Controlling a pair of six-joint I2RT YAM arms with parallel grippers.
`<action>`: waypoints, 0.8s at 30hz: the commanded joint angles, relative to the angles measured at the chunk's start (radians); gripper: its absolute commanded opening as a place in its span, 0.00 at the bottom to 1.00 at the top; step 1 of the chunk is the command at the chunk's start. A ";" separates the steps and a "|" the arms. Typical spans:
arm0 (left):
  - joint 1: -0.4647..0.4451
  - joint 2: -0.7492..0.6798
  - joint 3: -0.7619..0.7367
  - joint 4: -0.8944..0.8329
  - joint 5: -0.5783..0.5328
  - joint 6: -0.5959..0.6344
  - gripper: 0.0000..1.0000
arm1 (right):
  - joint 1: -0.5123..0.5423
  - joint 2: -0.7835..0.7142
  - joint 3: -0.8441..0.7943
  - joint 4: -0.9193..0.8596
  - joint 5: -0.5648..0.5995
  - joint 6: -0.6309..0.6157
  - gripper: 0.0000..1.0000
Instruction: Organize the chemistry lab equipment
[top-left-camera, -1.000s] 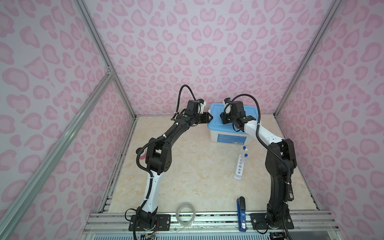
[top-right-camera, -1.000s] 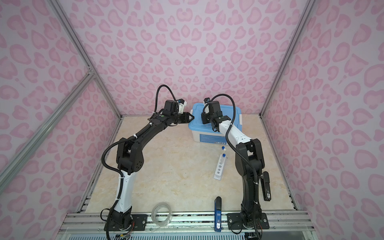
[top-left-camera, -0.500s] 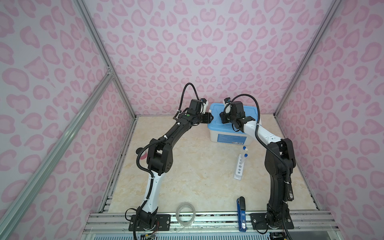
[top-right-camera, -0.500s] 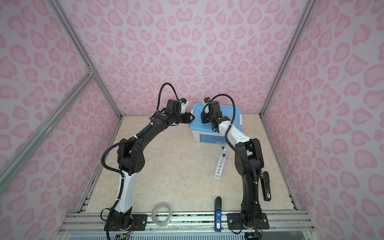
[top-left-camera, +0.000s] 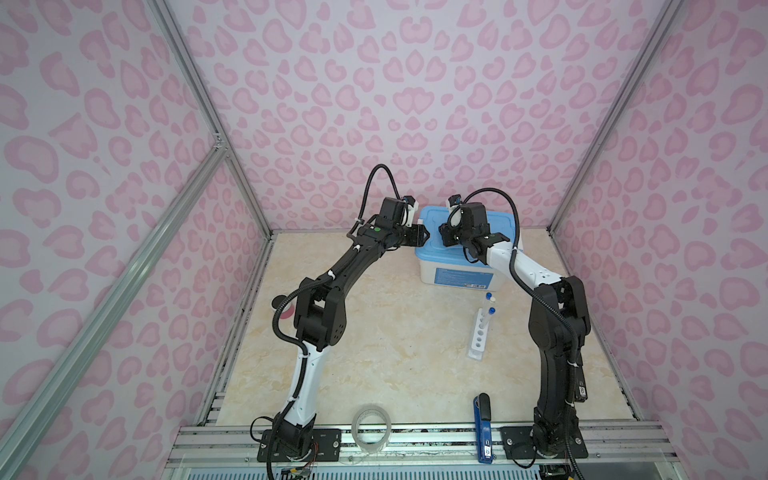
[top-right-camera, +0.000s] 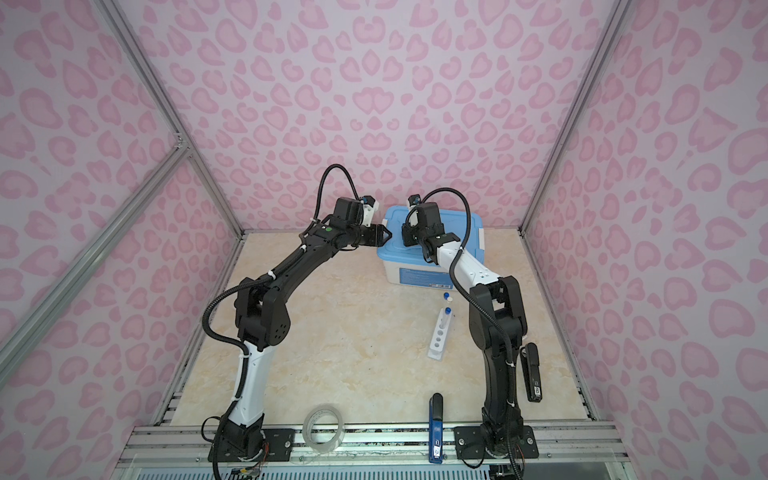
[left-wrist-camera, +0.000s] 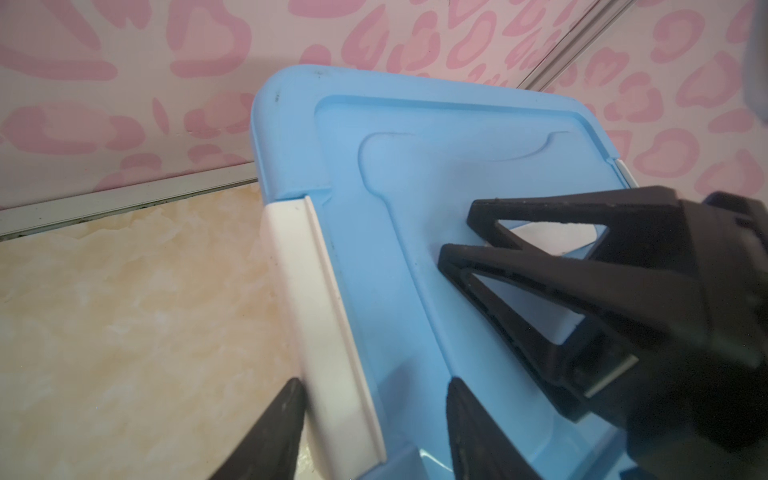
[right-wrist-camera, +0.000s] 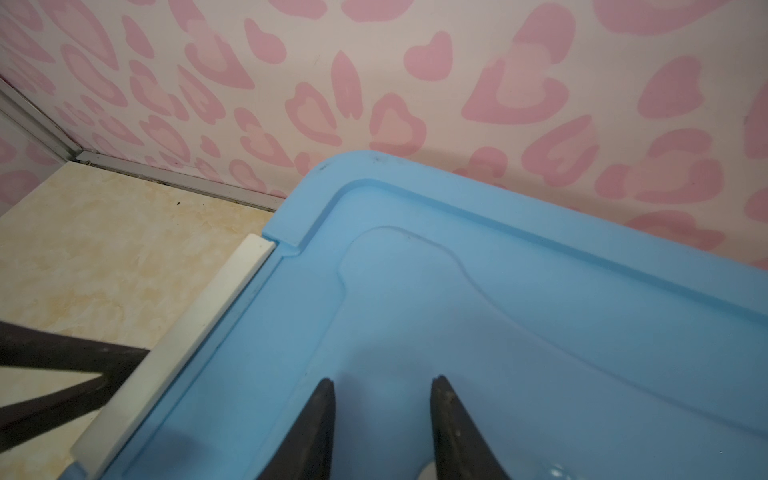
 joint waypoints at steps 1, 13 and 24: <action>0.008 -0.122 0.036 0.049 0.096 -0.018 0.60 | -0.003 0.036 -0.022 -0.238 -0.013 0.019 0.39; 0.052 -0.272 -0.028 0.084 0.110 -0.010 0.62 | -0.009 0.039 -0.007 -0.235 -0.026 0.027 0.39; 0.115 -0.520 -0.345 0.277 0.103 0.020 0.66 | -0.008 0.018 0.036 -0.266 -0.024 0.015 0.39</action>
